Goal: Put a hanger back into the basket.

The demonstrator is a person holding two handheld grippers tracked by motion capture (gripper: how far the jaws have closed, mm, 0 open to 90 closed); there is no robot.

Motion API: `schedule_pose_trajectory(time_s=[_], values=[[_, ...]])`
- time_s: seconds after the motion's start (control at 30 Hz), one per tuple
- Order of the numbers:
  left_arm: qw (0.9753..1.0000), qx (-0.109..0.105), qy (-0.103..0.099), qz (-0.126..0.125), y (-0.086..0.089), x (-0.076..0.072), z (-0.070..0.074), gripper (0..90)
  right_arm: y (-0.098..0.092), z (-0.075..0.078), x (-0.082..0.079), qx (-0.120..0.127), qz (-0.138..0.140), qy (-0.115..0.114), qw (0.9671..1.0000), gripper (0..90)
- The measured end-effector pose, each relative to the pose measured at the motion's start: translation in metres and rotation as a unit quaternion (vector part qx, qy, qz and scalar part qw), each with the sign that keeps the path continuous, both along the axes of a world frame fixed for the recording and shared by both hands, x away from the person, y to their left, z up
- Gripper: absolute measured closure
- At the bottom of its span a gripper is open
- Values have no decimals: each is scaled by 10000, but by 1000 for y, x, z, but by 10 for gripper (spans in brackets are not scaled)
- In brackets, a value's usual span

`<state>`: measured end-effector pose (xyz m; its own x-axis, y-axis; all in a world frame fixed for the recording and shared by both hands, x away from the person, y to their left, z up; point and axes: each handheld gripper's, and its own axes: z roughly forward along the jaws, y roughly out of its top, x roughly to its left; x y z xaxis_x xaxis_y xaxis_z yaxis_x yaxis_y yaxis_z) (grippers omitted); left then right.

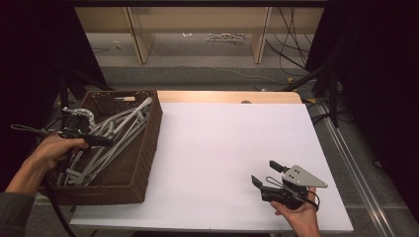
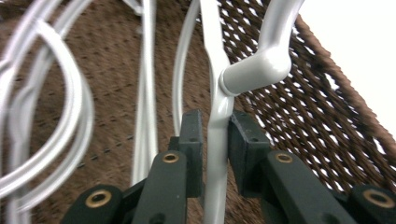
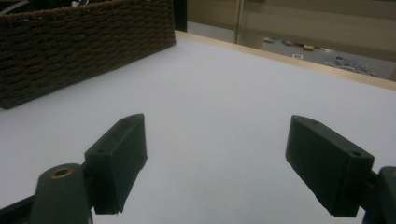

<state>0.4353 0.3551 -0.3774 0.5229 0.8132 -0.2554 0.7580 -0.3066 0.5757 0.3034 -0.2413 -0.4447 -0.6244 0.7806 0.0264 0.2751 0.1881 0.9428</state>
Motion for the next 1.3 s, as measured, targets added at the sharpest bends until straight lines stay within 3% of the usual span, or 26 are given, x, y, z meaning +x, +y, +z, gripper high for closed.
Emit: schedule_pose_trajectory(time_s=[0.1, 0.13, 0.23, 0.33, 0.4, 0.57, 0.7, 0.73, 0.93, 1.03, 1.1, 1.17, 1.3], values=[[9994, 106, -186, 285, 5, 2, 1, 752, -1, 1, 0, -86, -15, 25, 10000, 215], [9984, 321, -273, 388, 7, 2, 2, 752, -1, 1, 0, -81, -23, 20, 10000, 215], [9973, 307, -366, 560, 11, 5, 1, 753, -1, 1, 0, -81, -26, 33, 10000, 215], [9940, 399, -563, 846, 14, 7, 1, 754, -1, 1, -1, -106, -30, 57, 9999, 215], [9924, 512, -669, 897, 17, 9, -1, 755, -1, 1, 0, -90, -21, 38, 9999, 215], [9897, 525, -699, 1133, 22, 12, -4, 758, -1, 1, 0, -82, -15, 42, 10000, 216], [9898, 577, -700, 1097, 22, 11, -4, 743, -1, 1, 0, -89, -33, 30, 10000, 216], [9883, 562, -754, 1201, 21, 12, -5, 733, -1, 1, 0, -89, -32, 30, 10000, 216], [9863, 617, -830, 1282, 22, 14, -9, 707, -1, 1, 0, -80, -27, 35, 10000, 216], [9843, 631, -874, 1395, 22, 16, -9, 670, -1, 1, 0, -89, -29, 34, 10000, 216], [9827, 745, -763, 1512, 23, 17, -9, 595, -1, 1, 0, -100, -24, 47, 9999, 216], [9795, 792, -822, 1662, 24, 17, -9, 561, -1, 1, 0, -86, -15, 40, 10000, 216], [9770, 864, -873, 1742, 25, 13, -4, 506, -1, 1, 0, -95, -35, 36, 9999, 216]])
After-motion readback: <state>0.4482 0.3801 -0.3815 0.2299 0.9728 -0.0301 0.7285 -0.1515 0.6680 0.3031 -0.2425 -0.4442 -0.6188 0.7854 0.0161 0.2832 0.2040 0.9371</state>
